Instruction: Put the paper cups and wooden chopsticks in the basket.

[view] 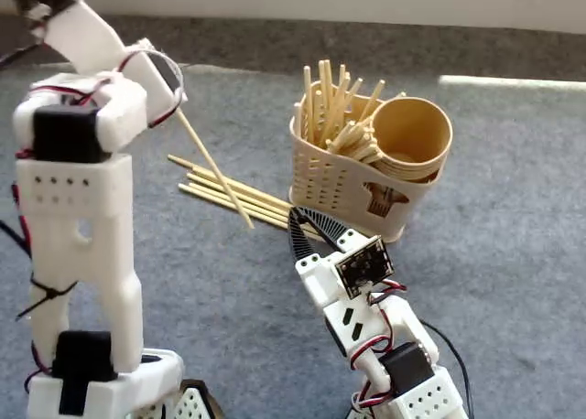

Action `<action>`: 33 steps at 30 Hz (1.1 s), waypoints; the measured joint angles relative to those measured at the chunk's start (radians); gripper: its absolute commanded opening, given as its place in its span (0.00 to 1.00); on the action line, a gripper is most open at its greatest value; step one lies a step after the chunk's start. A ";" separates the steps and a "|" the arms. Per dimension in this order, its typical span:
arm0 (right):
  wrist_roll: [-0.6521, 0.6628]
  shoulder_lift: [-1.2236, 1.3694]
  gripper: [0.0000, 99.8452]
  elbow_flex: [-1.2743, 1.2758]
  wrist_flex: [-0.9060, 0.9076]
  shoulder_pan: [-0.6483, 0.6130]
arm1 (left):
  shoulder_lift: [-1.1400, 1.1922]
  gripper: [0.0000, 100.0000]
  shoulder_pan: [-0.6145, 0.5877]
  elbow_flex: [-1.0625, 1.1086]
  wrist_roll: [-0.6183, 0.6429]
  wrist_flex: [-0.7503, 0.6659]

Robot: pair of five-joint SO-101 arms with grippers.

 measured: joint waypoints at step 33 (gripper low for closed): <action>0.000 0.000 0.01 0.000 0.000 0.000 | -0.068 0.01 0.354 0.347 -0.315 -0.956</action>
